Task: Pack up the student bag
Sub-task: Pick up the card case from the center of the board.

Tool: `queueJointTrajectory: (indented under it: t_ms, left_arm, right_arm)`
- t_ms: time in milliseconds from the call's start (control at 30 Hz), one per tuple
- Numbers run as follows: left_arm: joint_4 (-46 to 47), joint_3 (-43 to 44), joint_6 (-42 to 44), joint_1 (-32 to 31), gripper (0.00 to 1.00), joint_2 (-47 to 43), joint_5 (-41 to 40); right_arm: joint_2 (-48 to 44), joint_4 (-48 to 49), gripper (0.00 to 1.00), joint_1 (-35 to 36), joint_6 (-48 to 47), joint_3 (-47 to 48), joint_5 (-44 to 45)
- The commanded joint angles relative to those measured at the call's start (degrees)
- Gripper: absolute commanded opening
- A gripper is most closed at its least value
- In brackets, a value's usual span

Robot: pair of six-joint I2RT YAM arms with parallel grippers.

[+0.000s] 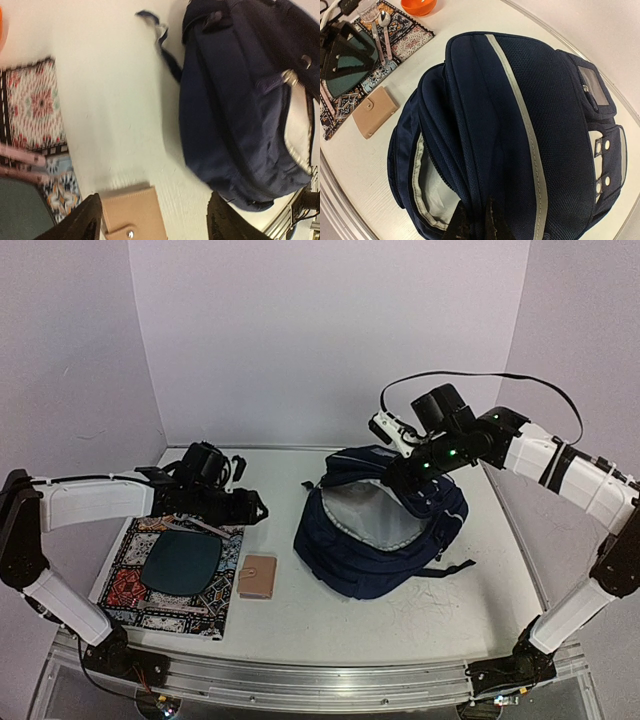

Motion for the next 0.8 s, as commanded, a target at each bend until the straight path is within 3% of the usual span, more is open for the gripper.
queueJointTrajectory:
  t_ms: [0, 133, 267, 533, 767]
  left_arm:
    - [-4.6, -3.2, -6.7, -2.5, 0.76, -4.1, -1.6]
    - [-9.1, -4.1, -10.4, -7.0, 0.83, -4.0, -6.6]
    - [-12.7, -2.9, -14.0, -11.9, 0.99, -1.7, -12.1]
    - [-17.9, 1.8, -18.4, -16.5, 0.99, 7.3, -18.1]
    - [-19.0, 4.7, -21.4, -18.0, 0.99, 12.6, -18.2]
  right_arm:
    - [-1.2, 8.8, 0.0, 0.2, 1.8, 4.9, 1.7]
    - [-0.8, 10.5, 0.0, 0.2, 2.0, 5.4, 0.9]
    - [0.2, 11.0, 0.0, 0.2, 2.1, 5.5, 0.1]
    - [0.5, 11.4, 0.0, 0.2, 2.5, 4.6, -0.6]
    - [0.0, 11.9, 0.0, 0.2, 2.7, 3.6, -0.6]
